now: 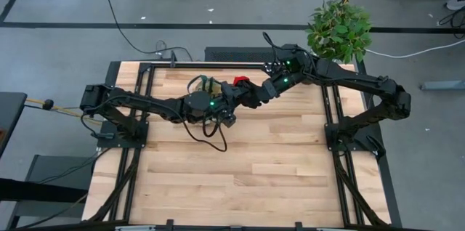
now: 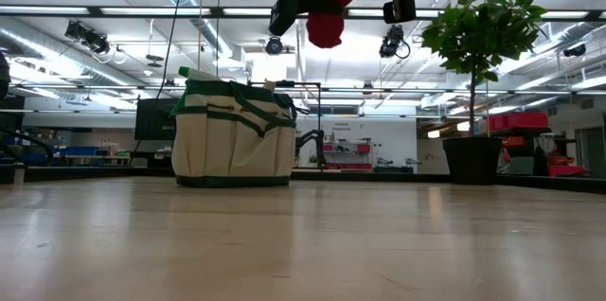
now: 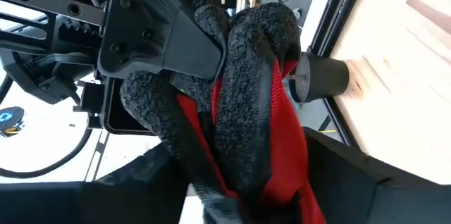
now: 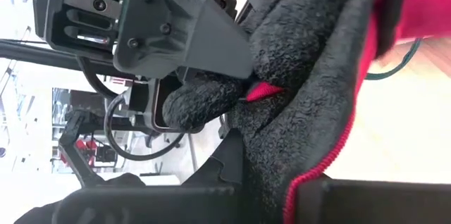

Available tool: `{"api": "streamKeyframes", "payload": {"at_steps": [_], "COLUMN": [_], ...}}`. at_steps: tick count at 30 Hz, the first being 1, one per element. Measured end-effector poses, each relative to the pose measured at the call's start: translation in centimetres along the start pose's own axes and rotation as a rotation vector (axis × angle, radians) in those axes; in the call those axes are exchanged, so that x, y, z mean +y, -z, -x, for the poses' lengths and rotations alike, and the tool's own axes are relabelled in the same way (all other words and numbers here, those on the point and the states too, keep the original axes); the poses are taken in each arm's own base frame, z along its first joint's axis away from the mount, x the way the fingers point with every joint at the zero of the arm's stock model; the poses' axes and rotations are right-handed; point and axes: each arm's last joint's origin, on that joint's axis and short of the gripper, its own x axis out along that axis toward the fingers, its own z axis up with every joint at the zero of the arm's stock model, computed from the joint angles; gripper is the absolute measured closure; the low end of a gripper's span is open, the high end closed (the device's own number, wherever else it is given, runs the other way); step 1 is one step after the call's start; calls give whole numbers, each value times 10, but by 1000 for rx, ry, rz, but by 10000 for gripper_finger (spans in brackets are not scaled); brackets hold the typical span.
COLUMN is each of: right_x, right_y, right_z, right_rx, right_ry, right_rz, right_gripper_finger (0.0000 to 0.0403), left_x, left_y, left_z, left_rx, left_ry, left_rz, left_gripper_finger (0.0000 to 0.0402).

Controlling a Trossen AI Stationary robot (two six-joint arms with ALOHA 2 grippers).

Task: Pick & Place Garden tools in Gardening bag
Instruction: Put the red gloves into the gardening bag

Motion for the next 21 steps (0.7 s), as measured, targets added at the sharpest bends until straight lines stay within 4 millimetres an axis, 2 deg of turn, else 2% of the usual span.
{"api": "streamKeyframes", "payload": {"at_steps": [13,16,21], "right_x": [0,0,0], "right_y": [0,0,0], "right_z": [0,0,0], "right_rx": [0,-3,-3], "right_ry": [-1,2,2], "right_rz": [7,7,6], "right_gripper_finger": [390,378,346], "left_x": [0,0,0], "left_y": [0,0,-1], "left_z": [0,0,0], "left_rx": [2,1,-1], "left_ry": [-1,-3,-3], "left_rz": [-38,-82,-61], "left_gripper_finger": [277,307,354]}}
